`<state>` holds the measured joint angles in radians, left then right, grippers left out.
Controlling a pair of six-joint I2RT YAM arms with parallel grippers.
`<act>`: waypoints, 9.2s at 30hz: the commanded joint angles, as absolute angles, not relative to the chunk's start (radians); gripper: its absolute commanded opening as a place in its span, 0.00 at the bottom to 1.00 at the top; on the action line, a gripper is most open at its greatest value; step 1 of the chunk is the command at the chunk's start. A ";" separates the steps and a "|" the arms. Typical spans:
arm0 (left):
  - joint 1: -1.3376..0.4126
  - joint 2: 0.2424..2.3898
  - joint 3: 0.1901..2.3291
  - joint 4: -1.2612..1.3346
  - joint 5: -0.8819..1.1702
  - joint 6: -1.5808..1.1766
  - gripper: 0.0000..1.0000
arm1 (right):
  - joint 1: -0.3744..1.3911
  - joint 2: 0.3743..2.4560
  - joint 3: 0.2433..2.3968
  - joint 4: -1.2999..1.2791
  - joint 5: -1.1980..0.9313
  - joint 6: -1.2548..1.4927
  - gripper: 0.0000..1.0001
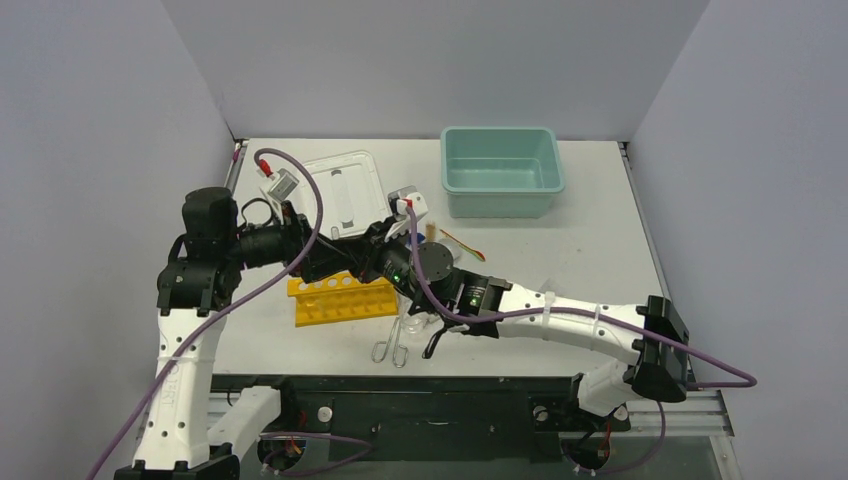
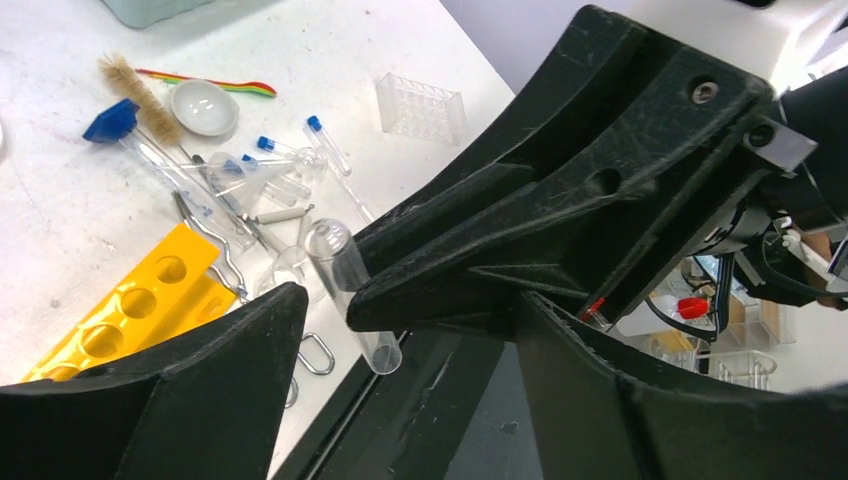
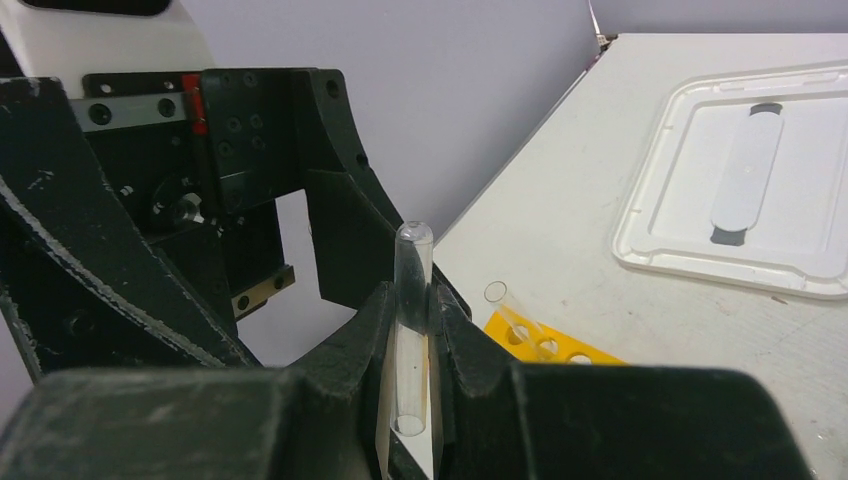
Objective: Organize the chemistry lab equipment
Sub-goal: Insert the test tube into the slot of the test tube rack.
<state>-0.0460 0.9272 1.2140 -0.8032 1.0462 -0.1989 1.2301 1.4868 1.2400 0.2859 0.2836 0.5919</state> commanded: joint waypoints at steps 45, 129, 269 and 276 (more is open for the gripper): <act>0.031 0.892 1.205 -0.767 1.058 -0.142 0.40 | 1.236 1.514 1.339 0.414 0.220 0.643 0.00; 0.017 0.887 1.284 -1.041 0.921 0.146 0.69 | 1.086 1.610 1.651 -0.249 -0.074 0.625 0.00; 0.275 1.043 1.355 -1.225 0.534 0.263 0.97 | 1.189 1.792 1.150 0.399 0.383 0.336 0.00; 0.278 1.043 1.355 -1.226 0.530 0.267 0.97 | 1.189 1.808 1.156 0.400 0.372 0.345 0.00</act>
<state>0.2695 1.0523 1.3472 -1.2308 0.5274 0.2485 1.1915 1.7813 1.1130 0.3546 0.3878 0.3279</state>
